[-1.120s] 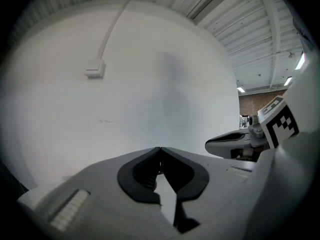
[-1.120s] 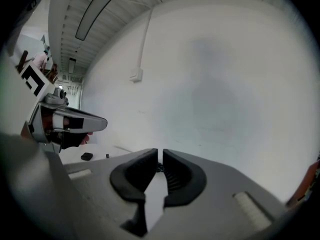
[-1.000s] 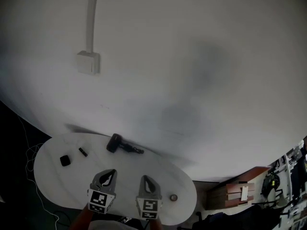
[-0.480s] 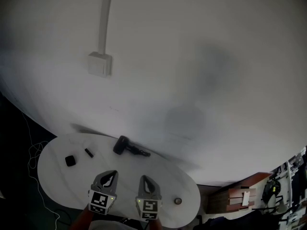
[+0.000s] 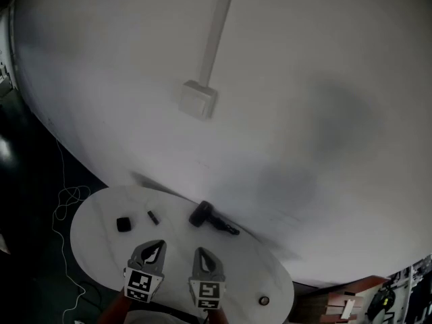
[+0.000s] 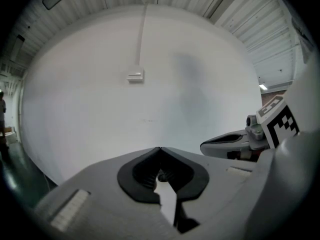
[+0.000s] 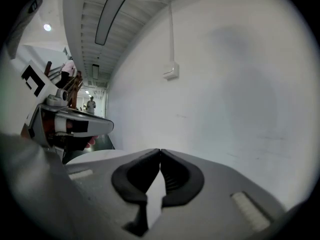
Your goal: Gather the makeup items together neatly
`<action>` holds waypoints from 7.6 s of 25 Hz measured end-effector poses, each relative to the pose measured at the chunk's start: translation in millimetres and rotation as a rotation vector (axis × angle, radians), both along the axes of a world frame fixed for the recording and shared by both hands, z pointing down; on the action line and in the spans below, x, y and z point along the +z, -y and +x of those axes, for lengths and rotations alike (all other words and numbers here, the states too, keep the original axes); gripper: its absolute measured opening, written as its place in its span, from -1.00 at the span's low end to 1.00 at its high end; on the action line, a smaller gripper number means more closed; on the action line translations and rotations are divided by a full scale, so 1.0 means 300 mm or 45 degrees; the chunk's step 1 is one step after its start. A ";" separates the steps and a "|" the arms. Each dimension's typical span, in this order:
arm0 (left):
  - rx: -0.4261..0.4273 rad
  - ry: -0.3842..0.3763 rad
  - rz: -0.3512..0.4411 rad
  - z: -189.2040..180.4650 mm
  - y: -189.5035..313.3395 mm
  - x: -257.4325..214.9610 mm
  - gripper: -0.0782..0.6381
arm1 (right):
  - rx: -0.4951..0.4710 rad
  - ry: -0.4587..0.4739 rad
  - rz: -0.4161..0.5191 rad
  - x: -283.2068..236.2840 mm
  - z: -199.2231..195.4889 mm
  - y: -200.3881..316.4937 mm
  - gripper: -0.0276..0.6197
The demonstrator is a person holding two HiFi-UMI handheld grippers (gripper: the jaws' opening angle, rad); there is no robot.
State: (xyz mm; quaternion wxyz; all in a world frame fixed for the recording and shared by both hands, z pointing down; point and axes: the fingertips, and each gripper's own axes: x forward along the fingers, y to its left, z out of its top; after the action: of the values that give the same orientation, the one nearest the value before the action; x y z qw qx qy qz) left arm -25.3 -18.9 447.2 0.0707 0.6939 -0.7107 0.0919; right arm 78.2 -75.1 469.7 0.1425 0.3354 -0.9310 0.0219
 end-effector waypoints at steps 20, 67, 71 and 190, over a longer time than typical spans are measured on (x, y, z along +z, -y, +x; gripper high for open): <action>-0.453 -0.049 -0.152 -0.688 -0.359 0.185 -0.75 | -0.448 -0.086 -0.135 0.207 -0.765 -0.251 -0.90; -0.493 -0.239 -0.387 -1.019 -0.529 0.671 -0.75 | -0.281 -0.489 -0.442 0.891 -1.149 -0.289 0.10; -0.491 -0.236 -0.377 -1.019 -0.525 0.663 -0.75 | -0.281 -0.495 -0.446 0.893 -1.148 -0.290 0.09; 0.659 -0.025 -0.453 0.912 0.132 0.659 -0.75 | 0.787 -0.249 -0.642 0.888 1.075 -0.040 0.09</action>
State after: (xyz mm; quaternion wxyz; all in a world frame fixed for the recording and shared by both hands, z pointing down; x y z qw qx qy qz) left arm 248.5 -58.6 644.8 0.1722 0.8293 -0.4826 0.2232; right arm 400.7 -63.1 735.9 0.2946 0.5545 -0.7338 0.2592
